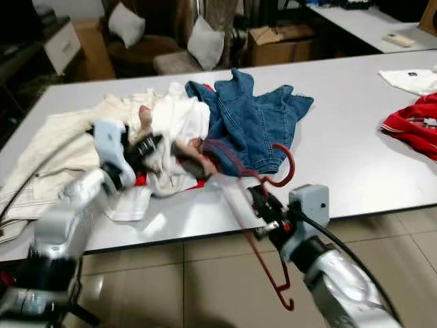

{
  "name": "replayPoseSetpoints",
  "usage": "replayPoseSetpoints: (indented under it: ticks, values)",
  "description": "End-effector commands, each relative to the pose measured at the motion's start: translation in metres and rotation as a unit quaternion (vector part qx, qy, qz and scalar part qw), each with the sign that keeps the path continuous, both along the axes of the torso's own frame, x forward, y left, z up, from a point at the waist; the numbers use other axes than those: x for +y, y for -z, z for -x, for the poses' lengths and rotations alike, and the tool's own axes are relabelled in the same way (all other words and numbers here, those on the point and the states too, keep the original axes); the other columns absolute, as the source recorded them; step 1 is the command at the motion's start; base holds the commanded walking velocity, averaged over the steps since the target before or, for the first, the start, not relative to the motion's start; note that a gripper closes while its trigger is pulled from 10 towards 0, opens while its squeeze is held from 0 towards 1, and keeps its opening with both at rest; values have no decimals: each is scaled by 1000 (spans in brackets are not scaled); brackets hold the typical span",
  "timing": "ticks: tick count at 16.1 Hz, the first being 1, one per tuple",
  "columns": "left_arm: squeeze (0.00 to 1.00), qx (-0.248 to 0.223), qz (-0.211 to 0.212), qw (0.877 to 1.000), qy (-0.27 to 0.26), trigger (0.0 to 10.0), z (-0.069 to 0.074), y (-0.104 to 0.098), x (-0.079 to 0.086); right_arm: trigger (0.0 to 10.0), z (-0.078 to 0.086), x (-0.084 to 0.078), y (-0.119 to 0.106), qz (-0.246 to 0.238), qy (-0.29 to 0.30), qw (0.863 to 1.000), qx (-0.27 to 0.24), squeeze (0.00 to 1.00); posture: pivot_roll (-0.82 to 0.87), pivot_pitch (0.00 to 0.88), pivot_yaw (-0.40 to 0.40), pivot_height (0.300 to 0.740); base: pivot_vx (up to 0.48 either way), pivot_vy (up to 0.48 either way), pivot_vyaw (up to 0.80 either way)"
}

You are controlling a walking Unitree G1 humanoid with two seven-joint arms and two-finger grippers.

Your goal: Hang hanger

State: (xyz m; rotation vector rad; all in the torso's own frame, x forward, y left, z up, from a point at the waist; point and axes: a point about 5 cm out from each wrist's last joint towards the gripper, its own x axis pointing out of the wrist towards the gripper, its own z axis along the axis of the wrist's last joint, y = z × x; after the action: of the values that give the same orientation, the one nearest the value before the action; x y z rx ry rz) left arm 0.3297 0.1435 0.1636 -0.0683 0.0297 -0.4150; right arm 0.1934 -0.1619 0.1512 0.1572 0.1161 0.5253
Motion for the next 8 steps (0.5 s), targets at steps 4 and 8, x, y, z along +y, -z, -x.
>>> replayPoseSetpoints:
  ticks: [4, 8]
  values:
    - [0, -64, 43, 997, -5, 0, -6, -29, 0, 10000, 27, -5, -16, -50, -117, 992, 4, 0, -213, 0, 124, 740, 0, 0, 0]
    - [0, -98, 63, 993, 30, 0, 12, -34, -10, 10000, 19, -3, -9, -48, -139, 989, 34, 0, -186, 0, 62, 740, 0, 0, 0]
